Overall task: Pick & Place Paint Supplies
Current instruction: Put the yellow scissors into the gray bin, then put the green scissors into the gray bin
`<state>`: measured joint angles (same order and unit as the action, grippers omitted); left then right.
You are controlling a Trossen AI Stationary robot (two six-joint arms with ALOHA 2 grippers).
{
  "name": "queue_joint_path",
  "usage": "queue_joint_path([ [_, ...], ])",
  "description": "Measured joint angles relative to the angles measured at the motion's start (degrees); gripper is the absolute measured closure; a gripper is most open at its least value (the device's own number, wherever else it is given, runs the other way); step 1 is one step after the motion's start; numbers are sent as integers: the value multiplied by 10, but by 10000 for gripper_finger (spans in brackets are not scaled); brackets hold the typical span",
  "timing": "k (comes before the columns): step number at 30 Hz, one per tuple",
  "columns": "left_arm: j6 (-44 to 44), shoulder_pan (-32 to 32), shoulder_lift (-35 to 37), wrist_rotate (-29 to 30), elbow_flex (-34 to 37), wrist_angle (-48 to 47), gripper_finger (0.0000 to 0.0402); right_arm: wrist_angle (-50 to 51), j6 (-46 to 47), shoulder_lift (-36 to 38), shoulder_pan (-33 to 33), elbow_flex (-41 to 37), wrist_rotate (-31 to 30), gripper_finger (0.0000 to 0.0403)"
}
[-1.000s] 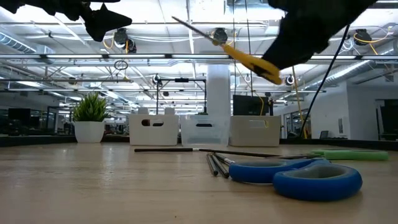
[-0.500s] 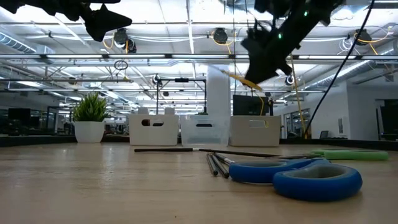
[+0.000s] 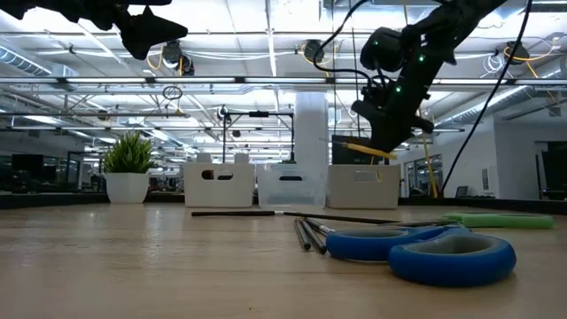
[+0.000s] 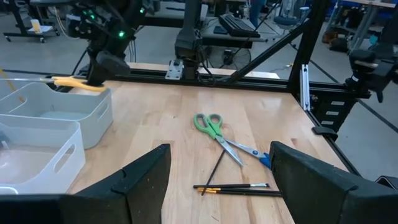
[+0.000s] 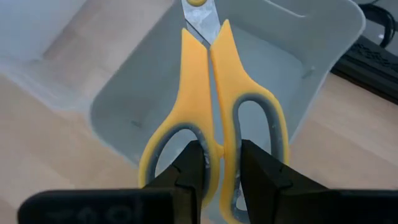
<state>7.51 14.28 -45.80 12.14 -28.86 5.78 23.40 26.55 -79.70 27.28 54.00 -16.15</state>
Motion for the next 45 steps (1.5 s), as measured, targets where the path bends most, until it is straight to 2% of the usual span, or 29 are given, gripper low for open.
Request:
queue_joint_path([
  [18,4,0,0,0,0,-1,117,-43,27,-75,11,0,14,335],
  [23,3,-1,0,0,0,-2,117,-52,24,-75,12,0,13,333],
  [36,4,-1,0,0,0,-2,117,-50,10,-75,11,0,13,246],
  [45,4,-1,0,0,0,-2,117,-63,-11,-63,7,0,23,231],
])
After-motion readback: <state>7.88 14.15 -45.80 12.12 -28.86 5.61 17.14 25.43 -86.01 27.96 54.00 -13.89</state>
